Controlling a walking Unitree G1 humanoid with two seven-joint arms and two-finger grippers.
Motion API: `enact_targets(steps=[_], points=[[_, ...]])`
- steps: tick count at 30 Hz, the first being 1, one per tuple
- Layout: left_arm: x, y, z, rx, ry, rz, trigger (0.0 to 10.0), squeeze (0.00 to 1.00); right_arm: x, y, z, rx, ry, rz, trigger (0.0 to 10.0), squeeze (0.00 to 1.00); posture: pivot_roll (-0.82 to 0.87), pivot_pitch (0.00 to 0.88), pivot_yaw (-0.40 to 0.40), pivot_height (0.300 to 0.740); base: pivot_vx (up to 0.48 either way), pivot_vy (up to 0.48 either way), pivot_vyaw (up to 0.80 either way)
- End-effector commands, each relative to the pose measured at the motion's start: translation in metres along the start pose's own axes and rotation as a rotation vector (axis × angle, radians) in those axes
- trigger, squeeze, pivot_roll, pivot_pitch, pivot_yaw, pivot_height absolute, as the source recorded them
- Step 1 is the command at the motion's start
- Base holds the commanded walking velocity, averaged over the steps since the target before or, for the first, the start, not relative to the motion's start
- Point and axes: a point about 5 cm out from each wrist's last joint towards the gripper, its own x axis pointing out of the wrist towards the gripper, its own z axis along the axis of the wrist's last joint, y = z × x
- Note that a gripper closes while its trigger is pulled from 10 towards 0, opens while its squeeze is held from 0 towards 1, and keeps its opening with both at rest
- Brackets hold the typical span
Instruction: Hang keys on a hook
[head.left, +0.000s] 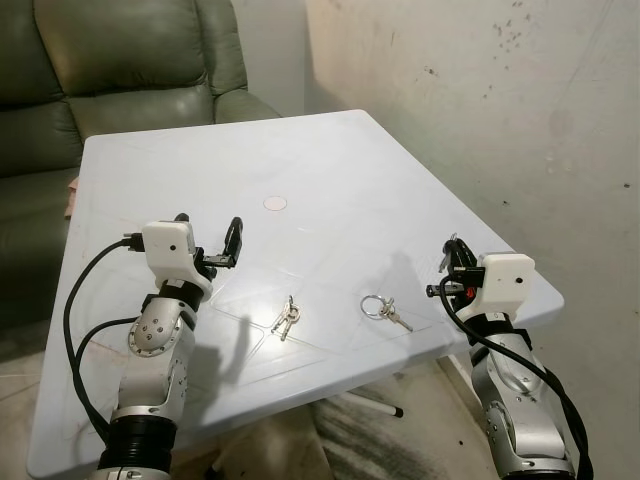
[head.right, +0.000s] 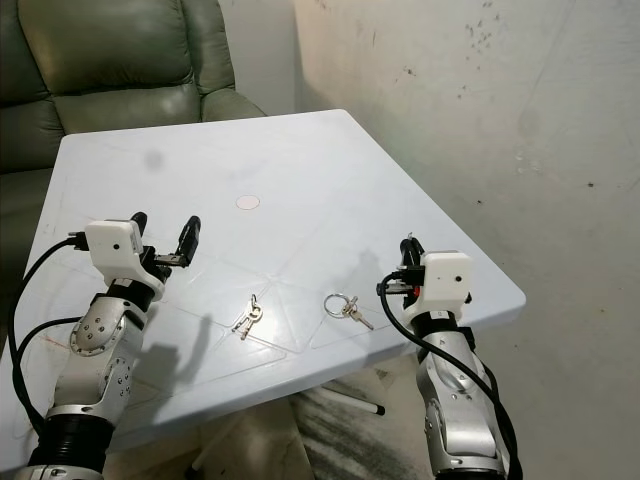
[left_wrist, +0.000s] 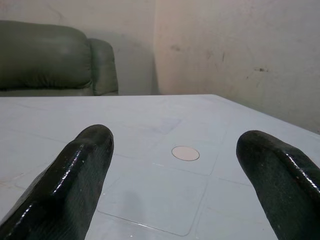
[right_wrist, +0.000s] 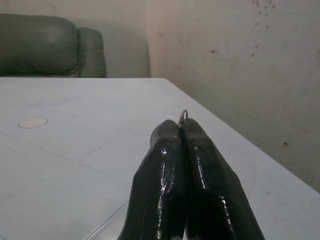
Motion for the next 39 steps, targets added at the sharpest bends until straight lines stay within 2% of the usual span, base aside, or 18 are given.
enact_targets(steps=[1, 8, 11, 15, 20, 23, 39], points=[[0.0029, -0.0002, 0.0033, 0.015, -0.012, -0.004, 10.0, 0.00, 0.0016, 0.0011, 0.0026, 0.002, -0.012, -0.002, 10.0, 0.00, -0.02, 0.000, 0.005, 0.740, 0.000, 0.000, -0.73], [0.0025, -0.0011, 0.0014, -0.029, -0.001, -0.012, 10.0, 0.00, 0.0013, 0.0014, 0.0027, 0.000, -0.011, 0.002, 10.0, 0.00, -0.02, 0.000, 0.004, 0.740, 0.000, 0.119, -0.72], [0.0021, -0.0006, 0.0019, -0.024, -0.006, -0.009, 10.0, 0.00, 0.0011, 0.0013, 0.0022, 0.001, -0.008, 0.002, 10.0, 0.00, -0.02, 0.000, 0.003, 0.740, 0.000, 0.477, -0.72], [0.0018, 0.0000, 0.0021, 0.008, -0.005, -0.001, 10.0, 0.00, 0.0008, 0.0012, 0.0018, 0.000, -0.007, 0.000, 10.0, 0.00, -0.02, 0.000, 0.003, 0.740, 0.000, 0.000, -0.72], [0.0023, -0.0008, 0.0012, -0.019, 0.005, -0.003, 10.0, 0.00, 0.0009, 0.0008, 0.0022, 0.001, -0.007, -0.001, 10.0, 0.00, -0.02, 0.000, 0.003, 0.740, 0.000, 0.000, -0.72], [0.0029, -0.0006, 0.0020, -0.001, 0.005, -0.004, 10.0, 0.00, 0.0013, 0.0008, 0.0024, 0.000, -0.007, 0.000, 10.0, 0.00, -0.02, 0.000, 0.003, 0.740, 0.000, 0.000, -0.72], [0.0040, -0.0016, 0.0018, -0.016, 0.013, -0.007, 10.0, 0.00, 0.0018, 0.0012, 0.0028, 0.001, -0.009, -0.001, 10.0, 0.00, -0.02, 0.000, 0.004, 0.740, 0.000, 0.000, -0.72]])
